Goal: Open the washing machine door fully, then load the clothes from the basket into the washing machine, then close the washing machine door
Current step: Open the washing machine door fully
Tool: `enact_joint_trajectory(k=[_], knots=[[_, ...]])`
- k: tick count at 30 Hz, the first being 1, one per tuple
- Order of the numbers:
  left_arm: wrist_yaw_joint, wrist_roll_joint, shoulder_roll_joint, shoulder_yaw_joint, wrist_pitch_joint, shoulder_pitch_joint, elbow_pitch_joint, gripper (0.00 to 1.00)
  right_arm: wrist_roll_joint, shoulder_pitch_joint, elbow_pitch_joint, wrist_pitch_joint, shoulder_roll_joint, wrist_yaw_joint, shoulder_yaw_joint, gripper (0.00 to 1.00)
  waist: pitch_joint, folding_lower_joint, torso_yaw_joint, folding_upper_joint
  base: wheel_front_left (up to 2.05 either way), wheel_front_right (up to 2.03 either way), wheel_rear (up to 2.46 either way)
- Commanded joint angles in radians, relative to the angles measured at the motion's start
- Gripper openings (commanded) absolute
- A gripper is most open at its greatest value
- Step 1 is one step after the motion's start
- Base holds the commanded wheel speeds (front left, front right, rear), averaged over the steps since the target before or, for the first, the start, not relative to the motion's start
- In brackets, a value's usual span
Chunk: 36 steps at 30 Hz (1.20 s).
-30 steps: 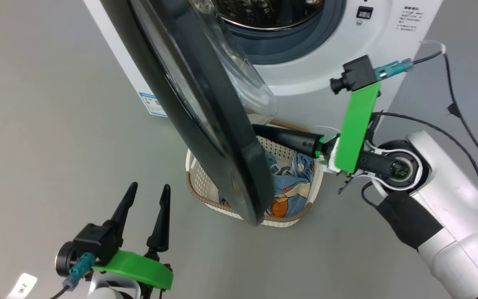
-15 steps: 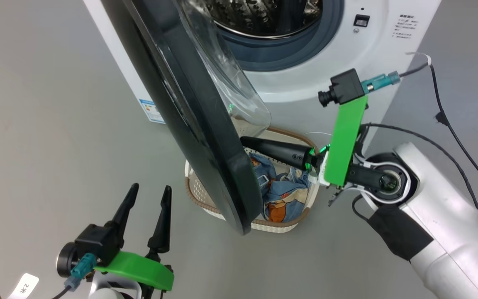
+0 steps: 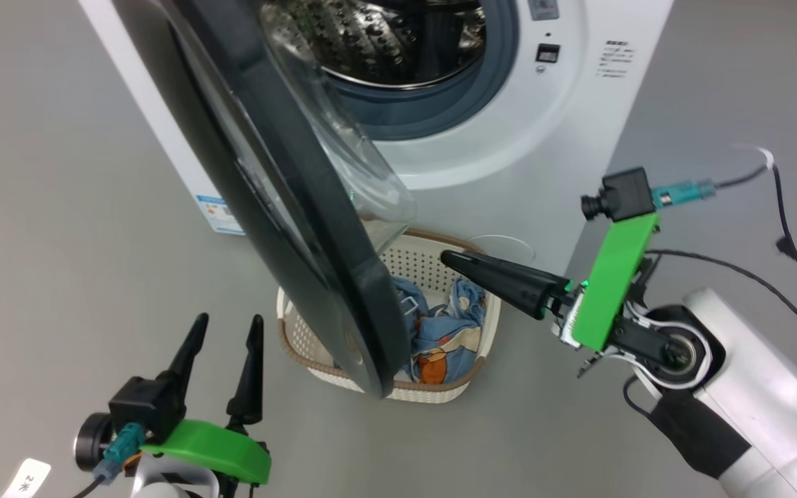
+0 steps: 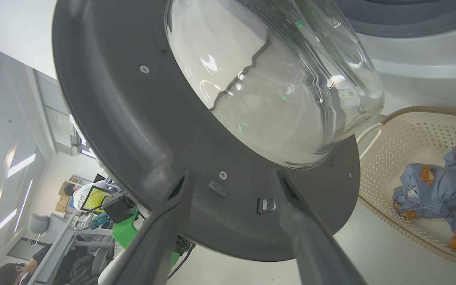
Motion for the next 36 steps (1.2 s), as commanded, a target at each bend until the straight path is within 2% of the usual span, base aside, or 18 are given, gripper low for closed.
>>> enact_joint_trajectory(k=[1,21,26,36], knots=[[-0.004,0.018,0.018,0.045,-0.006,-0.009,-0.016,1.0,-0.009,0.03,-0.029,-0.034,-0.007,0.002,0.007,1.0,-0.019,0.0,-0.025,0.0,0.0,0.0,0.0],[-0.024,0.058,0.022,0.163,-0.006,0.074,-0.011,1.0,-0.017,0.223,0.007,-0.389,-0.157,0.002,0.032,1.0,-0.086,0.0,-0.155,0.0,0.0,0.0,0.0],[-0.026,0.064,0.022,0.18,-0.006,0.085,-0.009,1.0,-0.031,0.271,0.023,-0.501,-0.199,0.002,0.037,1.0,-0.095,0.0,-0.178,0.0,0.0,0.0,0.0],[-0.027,0.07,0.021,0.212,-0.006,0.107,-0.014,1.0,-0.026,0.341,0.063,-0.645,-0.267,0.002,0.052,1.0,-0.103,0.0,-0.214,0.0,0.0,0.0,0.0]])
